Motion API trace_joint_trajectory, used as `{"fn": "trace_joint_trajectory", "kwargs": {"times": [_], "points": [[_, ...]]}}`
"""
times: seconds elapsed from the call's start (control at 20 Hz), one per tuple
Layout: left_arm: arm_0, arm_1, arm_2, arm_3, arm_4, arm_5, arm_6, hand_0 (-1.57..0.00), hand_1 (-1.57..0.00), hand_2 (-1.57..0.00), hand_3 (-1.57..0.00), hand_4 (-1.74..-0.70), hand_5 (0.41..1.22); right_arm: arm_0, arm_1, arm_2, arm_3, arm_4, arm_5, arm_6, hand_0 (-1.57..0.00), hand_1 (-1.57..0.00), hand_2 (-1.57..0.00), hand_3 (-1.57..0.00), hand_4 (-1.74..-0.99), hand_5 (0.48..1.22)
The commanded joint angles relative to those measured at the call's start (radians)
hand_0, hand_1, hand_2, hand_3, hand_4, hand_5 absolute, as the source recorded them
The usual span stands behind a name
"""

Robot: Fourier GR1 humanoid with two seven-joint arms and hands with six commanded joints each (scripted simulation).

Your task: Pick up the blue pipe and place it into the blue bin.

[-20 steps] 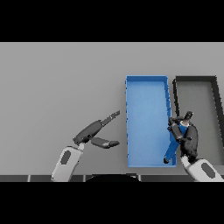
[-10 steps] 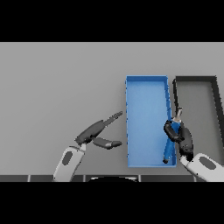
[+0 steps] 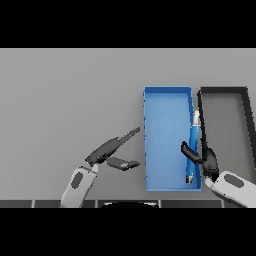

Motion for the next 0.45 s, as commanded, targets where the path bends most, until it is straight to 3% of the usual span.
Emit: {"fn": "trace_joint_trajectory", "kwargs": {"times": [0.0, 0.25, 0.4], "points": [[-0.003, 0.005, 0.006, -0.001, 0.0, 0.002, -0.003, 0.0, 0.0, 0.0, 0.0, -0.89, 0.429, -0.014, -0.006, 0.014, -0.005, -0.01, -0.002, 0.0, -0.02, -0.01, -0.01, -0.01, -1.03, 0.682], [0.004, -0.004, -0.01, 0.0, -0.012, 0.007, -0.02, 0.0, 0.0, 0.0, 0.0, -0.88, 0.431, -0.05, 0.001, 0.047, 0.0, -0.024, -0.001, 0.0, -0.01, -0.01, -0.01, 0.0, -1.022, 0.658], [-0.017, -0.015, -0.002, 0.002, -0.012, 0.017, 0.006, 0.0, 0.0, 0.0, 0.0, -0.88, 0.431, -0.059, -0.006, 0.05, -0.003, -0.032, -0.001, 0.0, -0.01, -0.01, -0.01, 0.0, -1.022, 0.643]]}}
